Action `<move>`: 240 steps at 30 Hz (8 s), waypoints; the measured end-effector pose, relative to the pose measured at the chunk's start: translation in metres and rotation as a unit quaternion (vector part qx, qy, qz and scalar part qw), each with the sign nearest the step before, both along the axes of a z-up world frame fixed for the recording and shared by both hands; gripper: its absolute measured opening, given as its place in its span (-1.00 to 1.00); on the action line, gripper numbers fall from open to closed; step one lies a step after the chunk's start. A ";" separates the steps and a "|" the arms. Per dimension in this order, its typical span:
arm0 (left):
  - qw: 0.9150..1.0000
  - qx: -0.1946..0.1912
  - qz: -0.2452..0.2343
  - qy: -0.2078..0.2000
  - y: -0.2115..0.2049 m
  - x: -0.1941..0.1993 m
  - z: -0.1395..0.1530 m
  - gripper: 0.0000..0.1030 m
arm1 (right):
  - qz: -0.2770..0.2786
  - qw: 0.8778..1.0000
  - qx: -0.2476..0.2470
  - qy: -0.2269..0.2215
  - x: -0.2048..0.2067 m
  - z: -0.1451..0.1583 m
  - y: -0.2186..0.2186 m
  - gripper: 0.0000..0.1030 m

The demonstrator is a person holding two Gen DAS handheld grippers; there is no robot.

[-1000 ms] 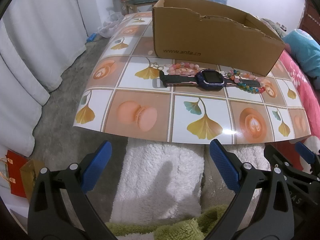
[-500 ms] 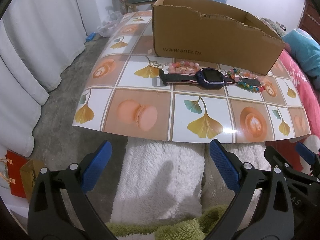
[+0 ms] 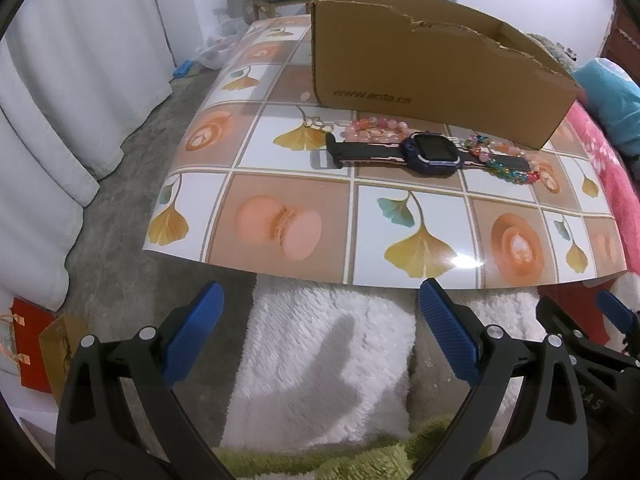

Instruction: Organize jewelry

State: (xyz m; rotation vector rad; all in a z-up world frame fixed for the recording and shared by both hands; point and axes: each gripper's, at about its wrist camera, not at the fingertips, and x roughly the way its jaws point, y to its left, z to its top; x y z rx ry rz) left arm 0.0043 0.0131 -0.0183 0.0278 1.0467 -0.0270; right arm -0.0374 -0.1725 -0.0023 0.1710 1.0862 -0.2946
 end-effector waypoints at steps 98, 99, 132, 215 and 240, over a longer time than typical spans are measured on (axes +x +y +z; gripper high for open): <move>0.988 -0.070 -0.133 0.036 0.010 0.123 -0.017 -0.70 | 0.067 0.968 0.231 0.077 0.137 -0.026 -0.051 -0.38; 0.988 -0.068 -0.134 0.035 0.009 0.123 -0.017 -0.70 | 0.068 0.969 0.225 0.076 0.139 -0.025 -0.051 -0.38; 0.994 -0.049 -0.098 0.023 0.044 0.073 -0.007 -0.89 | 0.198 0.950 0.241 0.013 0.146 0.016 -0.011 -0.49; 0.996 0.002 -0.089 -0.019 0.079 0.103 -0.009 -0.92 | 0.568 0.819 0.031 0.075 0.159 0.001 0.041 -0.23; 0.994 -0.034 -0.100 -0.039 0.085 0.106 -0.003 -0.93 | 0.581 0.805 0.002 0.121 0.130 0.011 0.084 -1.00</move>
